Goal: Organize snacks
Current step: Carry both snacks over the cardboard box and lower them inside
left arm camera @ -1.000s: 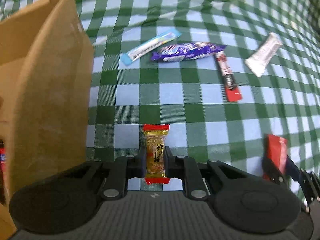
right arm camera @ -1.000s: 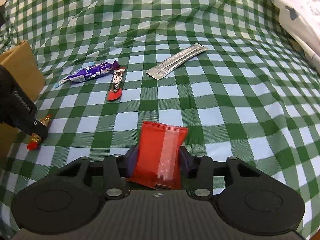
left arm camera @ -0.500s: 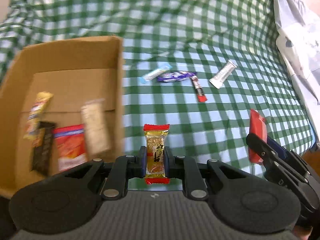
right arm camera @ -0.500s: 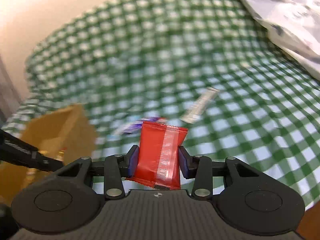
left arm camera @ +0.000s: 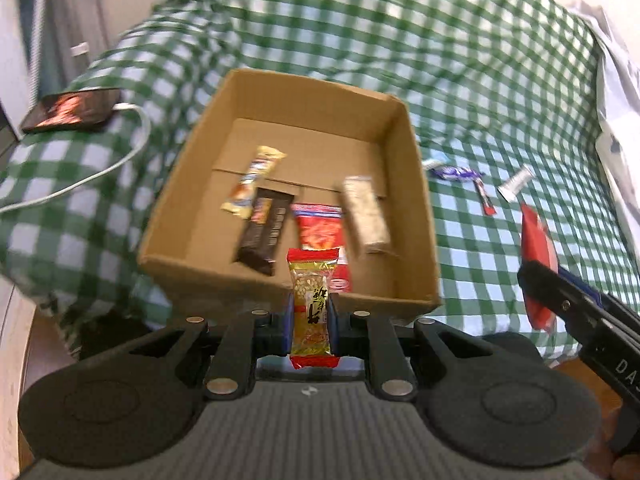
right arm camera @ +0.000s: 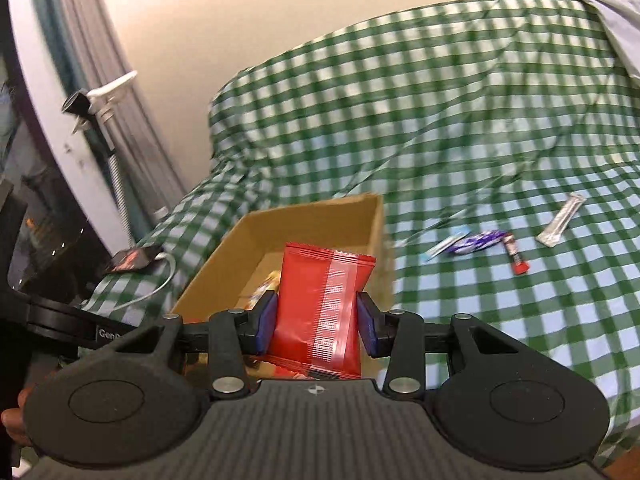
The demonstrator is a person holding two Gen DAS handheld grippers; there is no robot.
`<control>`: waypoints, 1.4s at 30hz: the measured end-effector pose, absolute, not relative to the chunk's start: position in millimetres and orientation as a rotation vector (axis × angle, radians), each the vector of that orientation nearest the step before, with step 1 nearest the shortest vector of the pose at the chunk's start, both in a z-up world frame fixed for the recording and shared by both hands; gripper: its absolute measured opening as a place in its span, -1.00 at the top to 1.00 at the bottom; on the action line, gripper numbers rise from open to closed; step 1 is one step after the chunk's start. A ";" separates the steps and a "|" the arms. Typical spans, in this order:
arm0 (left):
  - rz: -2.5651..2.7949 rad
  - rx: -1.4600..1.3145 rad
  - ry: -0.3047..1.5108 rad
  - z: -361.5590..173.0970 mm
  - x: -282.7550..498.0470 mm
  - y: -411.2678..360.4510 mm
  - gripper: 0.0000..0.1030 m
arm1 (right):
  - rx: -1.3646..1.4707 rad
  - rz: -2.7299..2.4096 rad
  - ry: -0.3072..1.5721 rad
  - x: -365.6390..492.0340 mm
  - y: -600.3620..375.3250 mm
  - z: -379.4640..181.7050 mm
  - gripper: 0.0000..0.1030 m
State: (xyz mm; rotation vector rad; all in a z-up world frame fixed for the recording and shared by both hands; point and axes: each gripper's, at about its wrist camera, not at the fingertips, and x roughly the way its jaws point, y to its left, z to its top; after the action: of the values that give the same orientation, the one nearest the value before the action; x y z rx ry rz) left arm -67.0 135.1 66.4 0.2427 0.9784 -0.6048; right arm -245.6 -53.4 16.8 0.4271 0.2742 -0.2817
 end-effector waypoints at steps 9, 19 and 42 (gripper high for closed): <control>-0.608 0.154 0.944 72.2 -71.0 181.6 0.64 | 0.389 -0.272 0.315 -247.2 -0.6 27.8 0.15; -0.602 0.108 0.940 72.3 -72.4 201.7 0.64 | 0.366 -0.282 0.332 -245.5 20.1 32.3 0.14; -0.578 0.101 0.964 67.2 -61.9 194.7 0.64 | 0.370 -0.276 0.360 -235.8 13.5 31.4 0.14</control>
State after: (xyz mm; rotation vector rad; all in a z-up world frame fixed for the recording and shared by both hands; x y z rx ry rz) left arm -61.9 194.7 67.2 0.1015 0.9638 -0.5781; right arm -235.8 13.5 31.4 0.3702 0.3604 -0.2763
